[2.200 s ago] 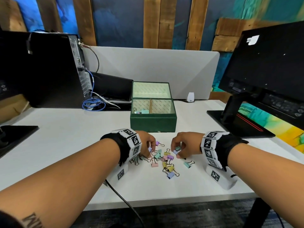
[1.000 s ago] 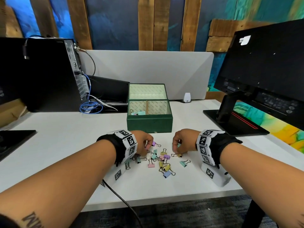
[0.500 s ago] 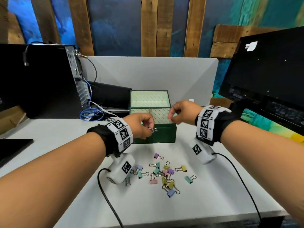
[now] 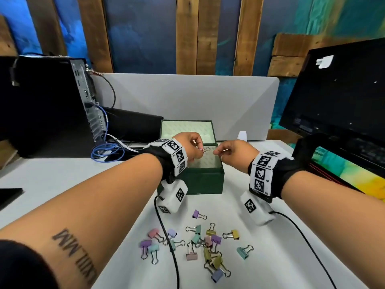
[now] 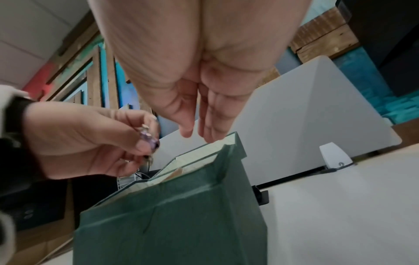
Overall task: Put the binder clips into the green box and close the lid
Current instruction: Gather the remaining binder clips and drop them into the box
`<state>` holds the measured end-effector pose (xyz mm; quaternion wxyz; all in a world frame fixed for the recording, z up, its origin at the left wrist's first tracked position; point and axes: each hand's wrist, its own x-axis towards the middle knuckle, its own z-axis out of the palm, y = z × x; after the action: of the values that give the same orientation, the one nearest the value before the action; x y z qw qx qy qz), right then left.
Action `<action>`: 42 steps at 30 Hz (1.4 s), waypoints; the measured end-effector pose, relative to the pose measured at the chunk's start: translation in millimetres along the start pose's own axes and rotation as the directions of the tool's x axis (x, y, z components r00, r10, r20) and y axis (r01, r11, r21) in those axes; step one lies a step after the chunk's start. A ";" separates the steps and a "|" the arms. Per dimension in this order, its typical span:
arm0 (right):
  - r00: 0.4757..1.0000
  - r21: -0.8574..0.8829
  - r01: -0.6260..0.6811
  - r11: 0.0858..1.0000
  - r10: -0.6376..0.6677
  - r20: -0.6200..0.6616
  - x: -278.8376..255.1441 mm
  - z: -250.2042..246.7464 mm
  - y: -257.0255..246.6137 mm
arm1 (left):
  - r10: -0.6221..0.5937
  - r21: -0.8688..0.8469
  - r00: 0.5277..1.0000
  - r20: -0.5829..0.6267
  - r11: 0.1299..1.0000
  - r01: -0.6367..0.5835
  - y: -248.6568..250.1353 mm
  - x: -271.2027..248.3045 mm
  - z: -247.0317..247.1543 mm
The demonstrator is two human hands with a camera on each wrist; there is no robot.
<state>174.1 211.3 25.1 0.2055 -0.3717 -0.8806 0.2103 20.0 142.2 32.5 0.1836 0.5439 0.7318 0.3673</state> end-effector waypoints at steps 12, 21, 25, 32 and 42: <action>0.923 -0.300 0.038 0.953 0.082 0.376 -60.9 -3.1 17.3 | -0.167 0.323 0.967 0.190 0.941 0.099 -24.4 -67.4 -22.4; 0.685 -0.352 0.050 0.935 0.224 0.693 -108.2 7.3 3.9 | -0.458 0.697 0.810 0.366 0.712 0.088 -55.9 -140.5 -20.3; 0.735 -0.458 0.198 0.867 0.178 0.654 -118.3 16.2 -0.2 | -0.411 0.717 0.828 0.383 0.697 0.014 -59.0 -150.8 -11.7; 0.817 -0.384 0.119 0.915 0.129 0.561 -120.7 21.4 -1.3 | -0.305 0.719 0.871 0.385 0.690 -0.076 -52.5 -149.9 -2.8; 0.872 -0.347 0.126 0.929 0.063 0.486 -112.5 31.3 4.4 | -0.255 0.641 0.906 0.338 0.767 -0.023 -58.4 -146.2 2.2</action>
<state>232.3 123.9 -26.2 -0.0936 -0.3236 -0.9332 0.1252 32.7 -1.3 -31.2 0.1611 0.5902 0.7903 -0.0330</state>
